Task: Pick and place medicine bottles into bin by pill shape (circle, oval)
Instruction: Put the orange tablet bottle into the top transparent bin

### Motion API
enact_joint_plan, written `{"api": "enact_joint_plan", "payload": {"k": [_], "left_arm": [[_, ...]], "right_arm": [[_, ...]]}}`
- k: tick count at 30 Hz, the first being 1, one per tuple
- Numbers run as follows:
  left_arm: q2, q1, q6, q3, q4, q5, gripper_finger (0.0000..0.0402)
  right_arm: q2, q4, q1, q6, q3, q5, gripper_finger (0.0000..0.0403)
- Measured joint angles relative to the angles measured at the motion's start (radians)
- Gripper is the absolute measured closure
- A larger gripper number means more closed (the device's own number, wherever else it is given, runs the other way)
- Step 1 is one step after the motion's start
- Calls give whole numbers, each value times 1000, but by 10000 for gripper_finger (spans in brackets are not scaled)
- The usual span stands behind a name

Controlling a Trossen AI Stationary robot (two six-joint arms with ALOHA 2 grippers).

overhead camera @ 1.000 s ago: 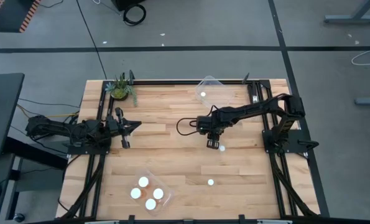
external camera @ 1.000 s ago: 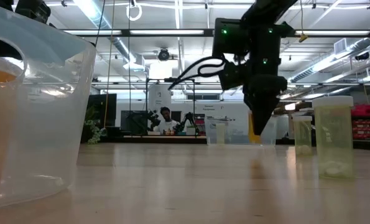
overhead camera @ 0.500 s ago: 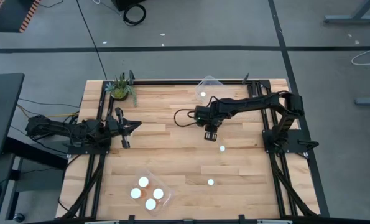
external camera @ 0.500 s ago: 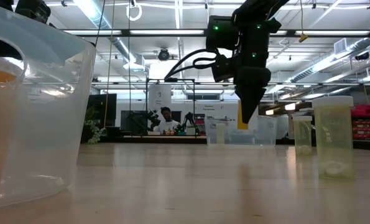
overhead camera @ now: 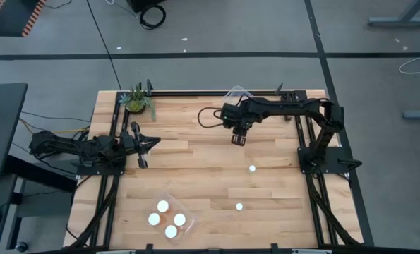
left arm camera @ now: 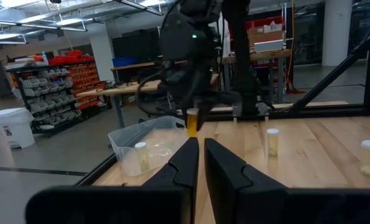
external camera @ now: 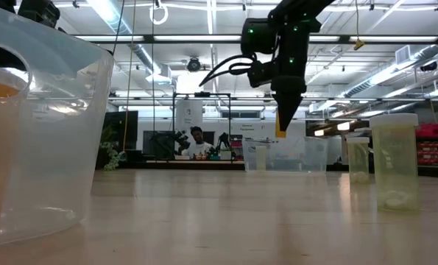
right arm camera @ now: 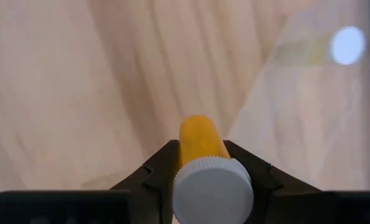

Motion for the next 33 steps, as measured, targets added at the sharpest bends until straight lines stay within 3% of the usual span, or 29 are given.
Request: {"api": "enact_joint_plan", "payload": {"k": [23,33], "left_arm": [[0,0,0,0,0,0,373],[0,0,0,0,0,0,369]], "right_arm": [[0,17,-255,-135,8,0,276],[0,48,-315,-177,8,-15,276]]}}
